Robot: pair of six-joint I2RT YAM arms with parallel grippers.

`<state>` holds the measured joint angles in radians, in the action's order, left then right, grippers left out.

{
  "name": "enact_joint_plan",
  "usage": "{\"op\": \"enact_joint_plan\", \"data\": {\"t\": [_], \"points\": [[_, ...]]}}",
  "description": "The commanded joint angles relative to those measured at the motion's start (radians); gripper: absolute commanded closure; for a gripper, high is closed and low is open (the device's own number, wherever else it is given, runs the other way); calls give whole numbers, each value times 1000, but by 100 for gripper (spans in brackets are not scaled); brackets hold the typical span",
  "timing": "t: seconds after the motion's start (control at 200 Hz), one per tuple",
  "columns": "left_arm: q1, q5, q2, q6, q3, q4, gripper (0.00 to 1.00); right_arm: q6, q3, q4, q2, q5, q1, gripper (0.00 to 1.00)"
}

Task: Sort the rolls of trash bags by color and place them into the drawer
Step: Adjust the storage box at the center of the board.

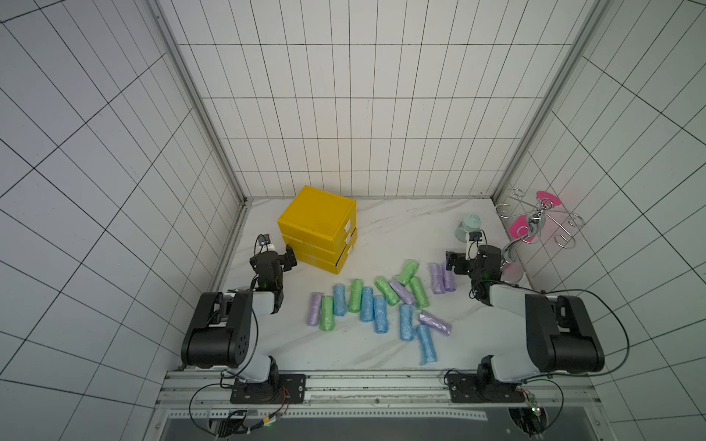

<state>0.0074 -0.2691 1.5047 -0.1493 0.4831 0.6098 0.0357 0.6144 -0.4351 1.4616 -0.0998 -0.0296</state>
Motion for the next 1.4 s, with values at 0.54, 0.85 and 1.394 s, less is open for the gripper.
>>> {"op": "enact_joint_plan", "data": {"t": [0.54,0.85,1.394], "points": [[17,138,-418,-359,429,-902,15,684,288,270,22,-609,226,1],[109,401,-195,-240,777,-1174,21,832,383,147,102,-627,430,12],[157,823,144,-266,1034,-1272,25,1028,777,197,509,-526,494,66]]}}
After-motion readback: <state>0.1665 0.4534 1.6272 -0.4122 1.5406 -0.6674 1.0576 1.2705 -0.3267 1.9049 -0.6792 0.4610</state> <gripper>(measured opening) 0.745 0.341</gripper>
